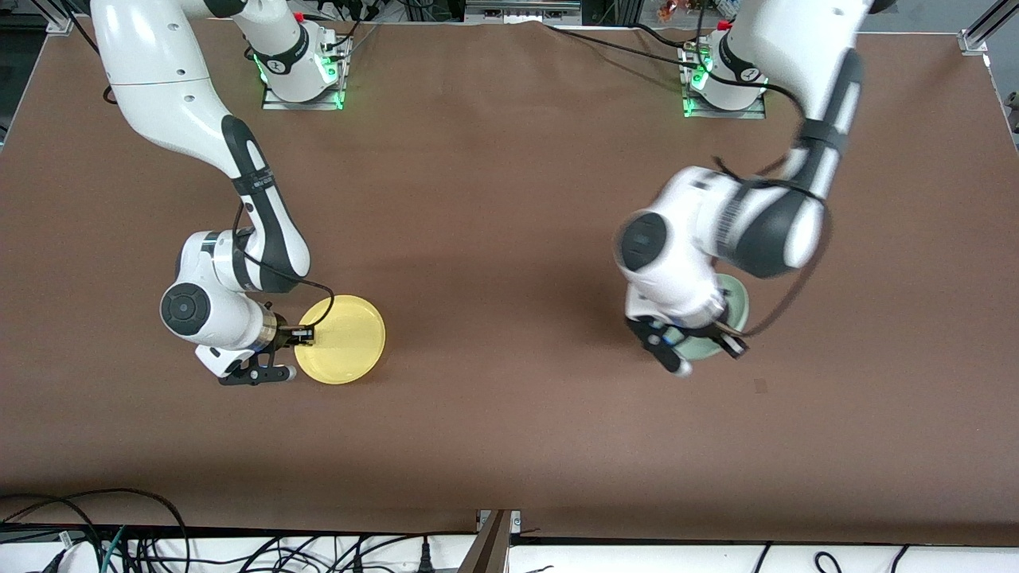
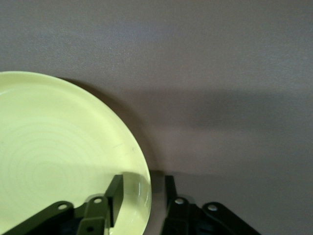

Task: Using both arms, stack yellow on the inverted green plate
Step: 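Grasp the yellow plate with the right gripper while the left gripper grasps green, then flip the green plate with the left gripper while the right gripper lifts yellow, then release the inverted green plate and withdraw the left gripper, then carry the yellow plate with the right gripper onto the green plate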

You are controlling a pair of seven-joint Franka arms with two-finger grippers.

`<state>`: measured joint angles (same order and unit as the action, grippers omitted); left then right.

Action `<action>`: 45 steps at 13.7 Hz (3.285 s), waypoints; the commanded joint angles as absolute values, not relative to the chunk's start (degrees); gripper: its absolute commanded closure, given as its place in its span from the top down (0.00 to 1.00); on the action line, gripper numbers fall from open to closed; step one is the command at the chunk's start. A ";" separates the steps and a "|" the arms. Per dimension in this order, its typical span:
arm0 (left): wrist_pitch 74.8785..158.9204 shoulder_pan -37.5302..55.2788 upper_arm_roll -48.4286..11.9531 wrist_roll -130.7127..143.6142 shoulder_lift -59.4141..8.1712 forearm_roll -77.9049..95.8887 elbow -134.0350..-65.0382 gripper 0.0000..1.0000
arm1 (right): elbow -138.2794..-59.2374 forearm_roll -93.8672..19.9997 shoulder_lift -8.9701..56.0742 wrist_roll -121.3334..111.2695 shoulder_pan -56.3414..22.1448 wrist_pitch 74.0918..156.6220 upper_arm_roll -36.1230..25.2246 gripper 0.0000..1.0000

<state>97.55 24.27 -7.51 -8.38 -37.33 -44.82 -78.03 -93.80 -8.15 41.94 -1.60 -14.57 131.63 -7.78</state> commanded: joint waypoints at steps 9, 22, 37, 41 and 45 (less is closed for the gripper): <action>81.83 44.11 -6.06 24.50 -52.64 -61.87 -76.03 0.00 | -87.55 -13.10 41.57 -3.34 -13.01 126.31 -7.91 0.00; 97.64 41.15 -8.17 28.04 -51.68 -27.03 -67.34 1.00 | -82.88 -13.27 40.61 -9.06 -10.02 120.32 -7.91 0.00; 93.43 -2.00 -9.49 10.02 -31.30 -8.18 -66.18 1.00 | -79.89 -16.52 40.60 42.58 -34.60 126.28 -1.49 0.00; 91.95 -6.76 -9.67 2.15 -25.85 -5.10 -66.71 1.00 | -79.98 -12.50 43.14 59.28 -47.08 134.19 -2.02 0.00; 86.22 -6.51 -8.36 1.58 -16.39 -5.10 -72.64 1.00 | -79.46 -5.81 47.89 71.96 -54.13 141.67 -2.11 0.00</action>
